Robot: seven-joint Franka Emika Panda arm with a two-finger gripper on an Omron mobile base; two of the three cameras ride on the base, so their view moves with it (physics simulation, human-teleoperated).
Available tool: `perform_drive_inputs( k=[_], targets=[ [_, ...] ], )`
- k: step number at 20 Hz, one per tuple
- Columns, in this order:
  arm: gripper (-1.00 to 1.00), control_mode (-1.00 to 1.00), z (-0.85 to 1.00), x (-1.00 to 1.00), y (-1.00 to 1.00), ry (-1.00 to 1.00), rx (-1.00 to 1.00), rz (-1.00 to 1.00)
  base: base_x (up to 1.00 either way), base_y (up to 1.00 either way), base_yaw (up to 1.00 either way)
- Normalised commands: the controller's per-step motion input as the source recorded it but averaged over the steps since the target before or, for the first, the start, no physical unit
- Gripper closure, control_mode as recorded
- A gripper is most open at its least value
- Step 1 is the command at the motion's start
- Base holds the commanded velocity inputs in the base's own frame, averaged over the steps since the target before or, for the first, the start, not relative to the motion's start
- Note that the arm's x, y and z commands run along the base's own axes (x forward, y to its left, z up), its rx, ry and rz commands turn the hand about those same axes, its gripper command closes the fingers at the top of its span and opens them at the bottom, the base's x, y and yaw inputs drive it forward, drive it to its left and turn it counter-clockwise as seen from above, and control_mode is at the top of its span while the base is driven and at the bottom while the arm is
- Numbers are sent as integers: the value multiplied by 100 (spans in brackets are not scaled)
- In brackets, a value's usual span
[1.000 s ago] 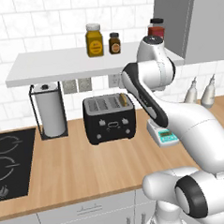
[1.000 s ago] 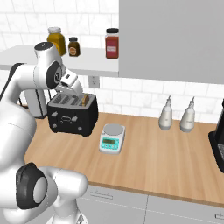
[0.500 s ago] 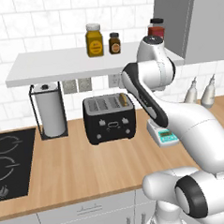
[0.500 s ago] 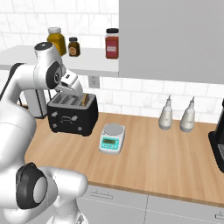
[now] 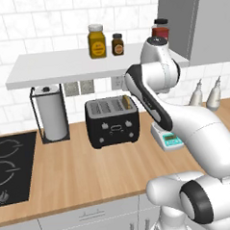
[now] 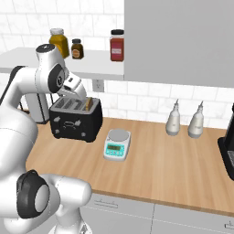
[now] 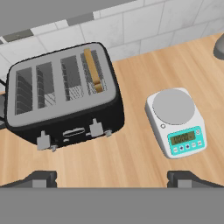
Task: Start the toaster. Once the lever pops up, take the bread to the plate on the dining counter.
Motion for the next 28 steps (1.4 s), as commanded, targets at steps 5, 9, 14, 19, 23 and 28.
perform_drive_inputs(
  k=[5, 9, 14, 19, 23, 28],
  targets=[
    [-100, -100, 0, 0, 0, 0, 0, 0, 0, 0, 0],
    [-100, -100, 0, 0, 0, 0, 0, 0, 0, 0, 0],
    [-100, -100, 0, -1, 0, 0, 0, 0, 0, 0, 0],
    [-100, -100, -11, -25, 0, -2, 0, 0, 0, 0, 0],
    [-100, -100, -46, 0, 3, -1, -2, 0, 0, 0, 0],
    [-100, -100, -30, 15, 1, -3, -6, 0, 0, 0, 0]
  ],
)
